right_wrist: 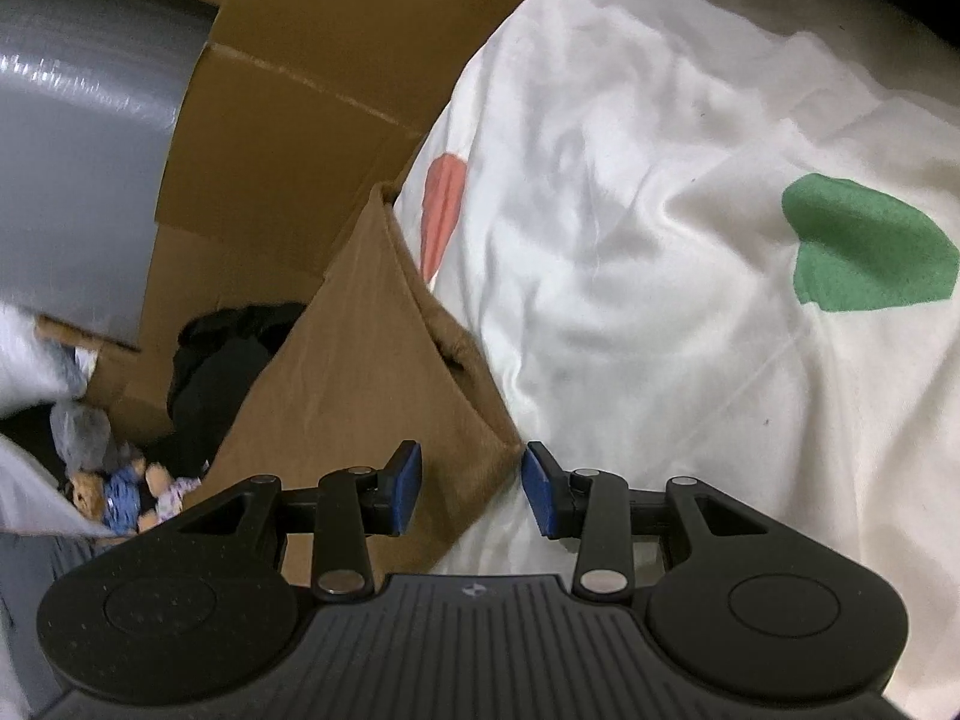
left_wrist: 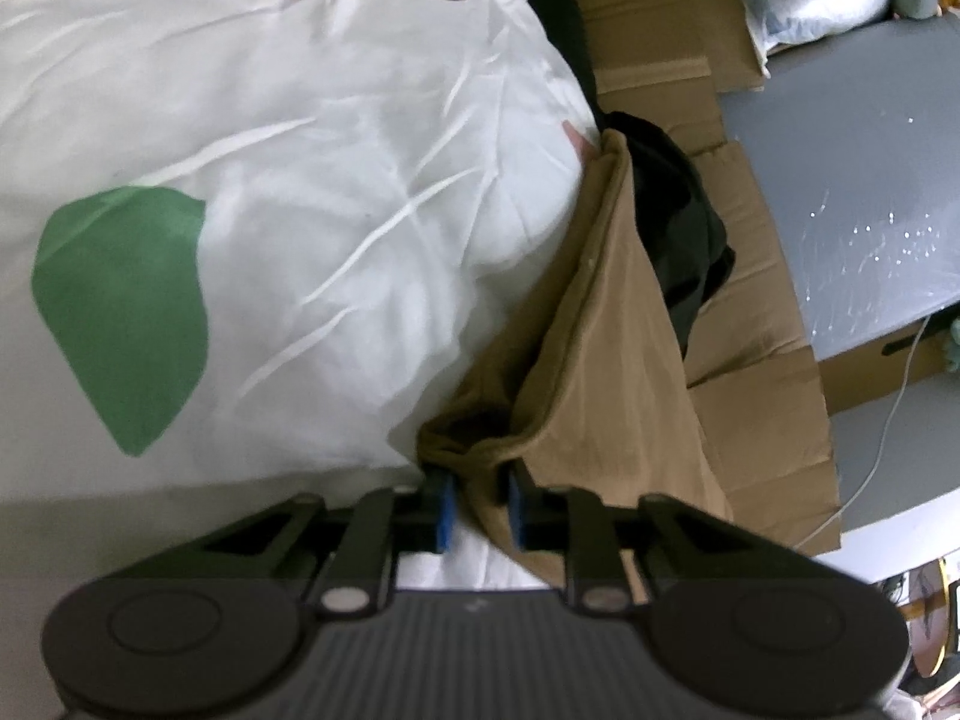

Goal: Fold clothes
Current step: 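Pinch the folded shirt edge with both grippers and lift it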

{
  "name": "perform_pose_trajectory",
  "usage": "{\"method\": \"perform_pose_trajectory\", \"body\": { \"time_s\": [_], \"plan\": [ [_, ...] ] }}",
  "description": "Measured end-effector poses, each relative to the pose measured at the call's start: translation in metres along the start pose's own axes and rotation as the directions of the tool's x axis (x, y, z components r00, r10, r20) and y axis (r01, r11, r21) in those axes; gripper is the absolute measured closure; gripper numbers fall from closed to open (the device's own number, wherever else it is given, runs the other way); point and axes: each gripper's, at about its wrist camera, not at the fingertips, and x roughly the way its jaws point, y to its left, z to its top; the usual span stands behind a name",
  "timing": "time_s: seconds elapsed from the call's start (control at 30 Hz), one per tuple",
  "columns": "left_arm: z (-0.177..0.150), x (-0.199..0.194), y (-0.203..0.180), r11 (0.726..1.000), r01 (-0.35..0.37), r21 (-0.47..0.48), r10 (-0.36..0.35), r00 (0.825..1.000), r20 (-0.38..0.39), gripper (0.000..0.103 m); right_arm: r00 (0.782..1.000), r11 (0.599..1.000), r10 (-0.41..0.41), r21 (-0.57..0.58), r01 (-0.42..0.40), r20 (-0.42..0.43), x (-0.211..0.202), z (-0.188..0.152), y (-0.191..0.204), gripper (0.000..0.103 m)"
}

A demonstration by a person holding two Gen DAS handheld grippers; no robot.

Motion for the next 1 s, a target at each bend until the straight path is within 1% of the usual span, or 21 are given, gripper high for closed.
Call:
{"method": "perform_pose_trajectory", "body": {
  "time_s": [0.2,0.3,0.47,0.53,0.73,0.77,0.8,0.87,0.9,1.0],
  "plan": [
    [-0.001,-0.003,0.004,0.999,0.028,-0.016,-0.028,1.000,0.010,0.084,0.999,0.999,0.024,0.046,-0.025,0.024,-0.005,-0.002,-0.004,0.060],
    [-0.002,-0.002,0.005,0.999,0.033,-0.017,-0.032,0.999,0.017,0.084,0.999,0.998,0.027,0.049,-0.028,0.022,-0.004,-0.005,-0.005,0.060],
    [-0.001,0.001,0.007,0.999,0.035,-0.024,-0.035,0.999,0.034,0.085,0.999,0.999,0.019,0.043,-0.020,0.027,0.000,-0.006,-0.004,0.060],
    [-0.002,0.003,0.008,0.999,0.031,-0.023,-0.030,0.999,0.045,0.089,0.999,0.999,0.015,0.034,-0.016,0.029,0.002,-0.007,-0.004,0.060],
    [-0.001,0.006,0.009,0.999,0.025,-0.023,-0.024,0.998,0.053,0.090,0.999,1.000,-0.012,0.005,0.011,0.046,0.008,-0.006,0.002,0.062],
    [-0.001,0.006,0.008,1.000,0.020,-0.017,-0.019,0.998,0.051,0.091,0.998,1.000,-0.026,-0.007,0.027,0.049,0.009,-0.006,0.004,0.067],
    [-0.001,0.006,0.006,1.000,0.012,-0.004,-0.011,0.999,0.051,0.091,0.998,0.999,-0.045,-0.018,0.046,0.051,0.010,-0.006,0.005,0.077],
    [-0.002,0.006,0.002,1.000,-0.009,0.028,0.008,0.999,0.052,0.094,0.996,0.997,-0.067,-0.025,0.069,0.054,0.010,-0.007,0.005,0.085],
    [-0.002,0.006,0.000,0.999,-0.020,0.039,0.018,0.998,0.054,0.096,0.996,0.998,-0.066,-0.021,0.067,0.054,0.010,-0.007,0.004,0.087],
    [-0.004,0.004,-0.005,0.998,-0.049,0.048,0.046,0.997,0.060,0.098,0.996,0.996,-0.081,-0.022,0.082,0.048,0.009,-0.006,0.005,0.092]
  ]
}}
